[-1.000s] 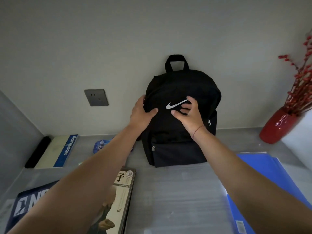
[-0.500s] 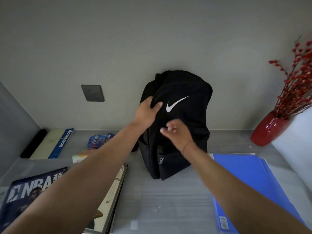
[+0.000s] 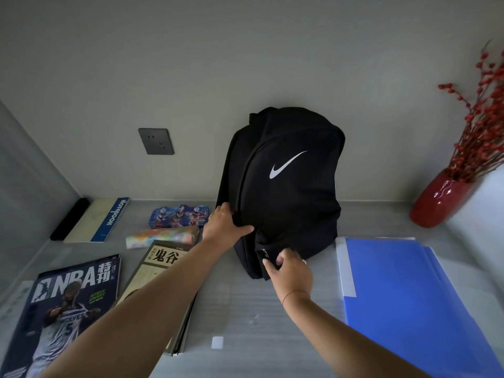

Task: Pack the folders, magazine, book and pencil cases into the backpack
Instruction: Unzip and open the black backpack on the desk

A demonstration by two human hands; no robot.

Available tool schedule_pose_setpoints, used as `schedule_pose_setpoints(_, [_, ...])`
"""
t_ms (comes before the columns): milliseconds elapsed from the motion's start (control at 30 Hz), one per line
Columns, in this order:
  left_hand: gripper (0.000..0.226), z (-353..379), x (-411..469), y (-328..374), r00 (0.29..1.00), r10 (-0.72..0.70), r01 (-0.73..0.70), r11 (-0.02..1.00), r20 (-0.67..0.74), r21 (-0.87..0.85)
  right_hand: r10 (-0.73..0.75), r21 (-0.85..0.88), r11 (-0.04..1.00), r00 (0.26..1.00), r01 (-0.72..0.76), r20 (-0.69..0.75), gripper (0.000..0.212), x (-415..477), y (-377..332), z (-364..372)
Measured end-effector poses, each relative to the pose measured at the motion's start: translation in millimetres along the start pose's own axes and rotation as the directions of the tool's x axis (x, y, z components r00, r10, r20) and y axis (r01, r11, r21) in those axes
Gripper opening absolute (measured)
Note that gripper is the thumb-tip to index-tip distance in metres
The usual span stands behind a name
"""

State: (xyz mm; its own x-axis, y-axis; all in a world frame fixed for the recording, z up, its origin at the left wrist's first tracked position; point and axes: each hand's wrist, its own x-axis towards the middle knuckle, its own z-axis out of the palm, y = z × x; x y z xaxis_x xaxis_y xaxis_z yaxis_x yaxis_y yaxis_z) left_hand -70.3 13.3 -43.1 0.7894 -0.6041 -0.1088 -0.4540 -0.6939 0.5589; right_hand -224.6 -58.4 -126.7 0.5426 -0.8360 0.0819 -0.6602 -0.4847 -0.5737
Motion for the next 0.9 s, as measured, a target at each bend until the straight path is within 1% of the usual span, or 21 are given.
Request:
schedule_pose_setpoints(33, [0.066, 2.9, -1.8, -0.6, 1.000, 0.004, -0.004, 1.000, -0.005, 0.001, 0.078, 0.011, 0.997, 0.994, -0.079, 0.080, 0.030, -1.5, 2.9, 6.5])
schedule_pose_setpoints(67, [0.065, 5.4, -3.6, -0.1, 1.000, 0.014, -0.014, 1.000, -0.003, 0.000, 0.119, 0.023, 0.992, 0.984, -0.123, 0.132, 0.035, -0.8, 4.0, 13.0])
schedule_pose_setpoints(100, [0.064, 7.7, -5.0, 1.1, 1.000, 0.030, -0.030, 1.000, 0.006, -0.007, 0.145, 0.061, 0.986, 0.978, -0.155, 0.152, 0.041, 1.9, 2.4, 18.2])
schedule_pose_setpoints(133, [0.062, 9.9, -6.0, 2.4, 0.999, 0.048, -0.048, 0.999, 0.018, -0.018, 0.169, 0.119, 0.975, 0.975, -0.187, 0.146, 0.042, 5.4, -1.4, 21.5])
schedule_pose_setpoints(167, [0.060, 12.1, -6.8, 3.3, 0.997, 0.066, -0.065, 0.997, 0.029, -0.031, 0.190, 0.183, 0.960, 0.972, -0.213, 0.135, 0.040, 8.6, -6.5, 23.3])
schedule_pose_setpoints(267, [0.051, 15.9, -8.8, 2.9, 0.995, 0.098, -0.097, 0.994, 0.024, -0.042, 0.208, 0.296, 0.926, 0.972, -0.233, 0.112, 0.025, 14.1, -14.3, 28.5])
schedule_pose_setpoints(367, [0.039, 15.2, -8.3, -0.3, 0.993, 0.109, -0.110, 0.994, -0.044, -0.028, 0.159, 0.259, 0.950, 0.984, -0.175, 0.083, 0.024, 11.1, -9.0, 30.3])
schedule_pose_setpoints(433, [0.037, 12.5, -5.5, -3.3, 0.989, 0.112, -0.115, 0.993, -0.091, -0.022, 0.163, 0.206, 0.964, 0.986, -0.166, 0.035, 0.024, 15.1, 2.3, 25.8])
schedule_pose_setpoints(500, [0.037, 9.1, -2.5, -7.0, 0.986, 0.117, -0.119, 0.993, -0.120, -0.010, 0.200, 0.183, 0.964, 0.979, -0.193, -0.023, 0.025, 28.3, 16.5, 14.2])
schedule_pose_setpoints(600, [0.036, 4.7, 3.0, -13.3, 0.981, 0.124, -0.123, 0.992, -0.146, 0.017, 0.261, 0.173, 0.954, 0.963, -0.245, -0.073, 0.024, 58.7, 39.7, -13.7])
schedule_pose_setpoints(733, [0.034, -5.2, 9.0, -21.6, 0.981, 0.079, -0.074, 0.997, -0.176, 0.038, 0.358, 0.134, 0.930, 0.927, -0.343, -0.113, 0.027, 95.8, 74.9, -52.8])
schedule_pose_setpoints(800, [0.033, -7.8, 10.5, -21.7, 0.980, 0.085, -0.079, 0.996, -0.178, 0.043, 0.365, 0.099, 0.929, 0.926, -0.356, -0.098, 0.026, 104.7, 86.1, -64.7])
schedule_pose_setpoints(833, [0.032, -8.2, 10.9, -20.2, 0.979, 0.097, -0.091, 0.995, -0.178, 0.044, 0.368, 0.101, 0.927, 0.928, -0.360, -0.067, 0.026, 108.0, 89.2, -67.6])
schedule_pose_setpoints(900, [0.033, -8.7, 9.9, -18.2, 0.980, 0.104, -0.099, 0.994, -0.171, 0.038, 0.379, 0.144, 0.911, 0.922, -0.387, 0.082, 0.027, 112.5, 88.9, -69.3])
